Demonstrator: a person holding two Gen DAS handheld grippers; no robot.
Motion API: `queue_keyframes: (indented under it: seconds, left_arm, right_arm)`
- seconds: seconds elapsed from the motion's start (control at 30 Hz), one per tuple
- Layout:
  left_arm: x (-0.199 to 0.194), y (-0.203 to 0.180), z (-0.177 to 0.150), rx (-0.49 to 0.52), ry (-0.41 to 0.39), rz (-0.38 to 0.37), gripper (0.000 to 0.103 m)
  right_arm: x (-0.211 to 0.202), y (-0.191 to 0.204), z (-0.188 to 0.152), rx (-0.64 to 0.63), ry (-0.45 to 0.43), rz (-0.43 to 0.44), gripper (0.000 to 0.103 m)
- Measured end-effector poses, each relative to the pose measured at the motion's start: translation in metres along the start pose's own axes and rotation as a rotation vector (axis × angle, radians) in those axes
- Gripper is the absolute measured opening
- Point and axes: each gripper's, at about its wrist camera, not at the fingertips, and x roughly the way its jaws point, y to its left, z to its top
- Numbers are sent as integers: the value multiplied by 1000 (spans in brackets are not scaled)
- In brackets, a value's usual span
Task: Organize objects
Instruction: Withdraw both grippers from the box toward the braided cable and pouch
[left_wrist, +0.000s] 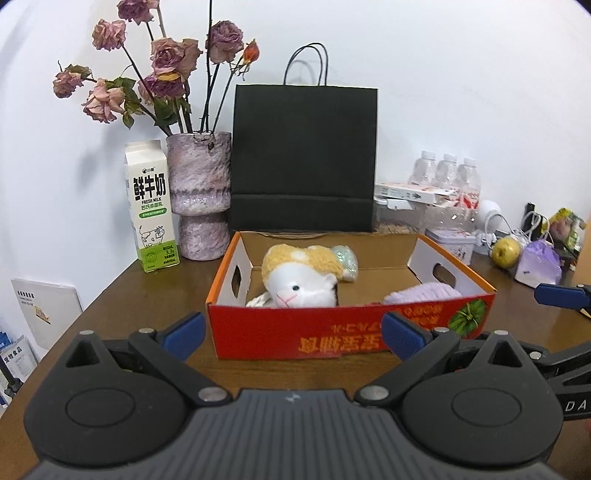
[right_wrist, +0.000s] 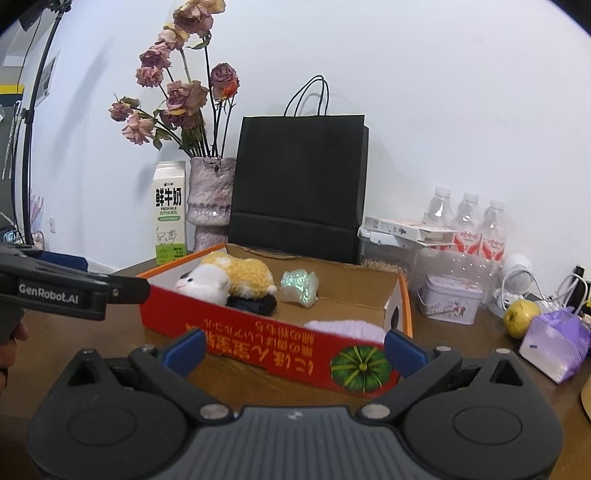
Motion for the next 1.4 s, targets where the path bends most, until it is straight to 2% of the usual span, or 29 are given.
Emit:
queue_keyframes:
  seconds: [0.53,0.8,1.17,1.3,1.4]
  left_arm:
    - [-30,-9,-34,29,64,-46,103]
    - [-36,-4,-47,17,112,-37,103]
    - [-36,2,-55,14,160,-46,103]
    - [-34,4,-55,5,166,-49,103]
    - [-32,7,-55,-5,177,-49,103]
  right_arm:
    - [-32,13,-35,0,94,-4,103]
    - [-36,17,-54,-2,164,-14,103]
    - [-24,11,-60,21,235,-14,103]
    - [-11,10,-60,-16,273,-21,103]
    - [-3,12,-58,-66,269,-12,103]
